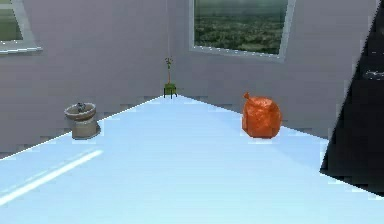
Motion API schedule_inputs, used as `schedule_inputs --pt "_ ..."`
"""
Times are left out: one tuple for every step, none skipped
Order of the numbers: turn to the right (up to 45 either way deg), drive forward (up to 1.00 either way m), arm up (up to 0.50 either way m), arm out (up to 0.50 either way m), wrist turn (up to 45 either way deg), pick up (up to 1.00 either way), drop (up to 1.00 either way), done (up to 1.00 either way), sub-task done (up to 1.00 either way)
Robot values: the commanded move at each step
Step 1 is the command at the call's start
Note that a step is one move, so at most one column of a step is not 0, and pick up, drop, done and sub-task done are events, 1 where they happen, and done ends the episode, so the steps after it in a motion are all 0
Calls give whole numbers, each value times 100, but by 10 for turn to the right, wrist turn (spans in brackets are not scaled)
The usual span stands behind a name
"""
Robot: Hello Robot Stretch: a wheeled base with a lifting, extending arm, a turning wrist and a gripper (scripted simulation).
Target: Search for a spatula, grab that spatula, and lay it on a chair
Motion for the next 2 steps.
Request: schedule_inputs --pt "90 0 0 0 0 0 0 0 0" --pt "0 10 0 0 0 0 0 0 0"
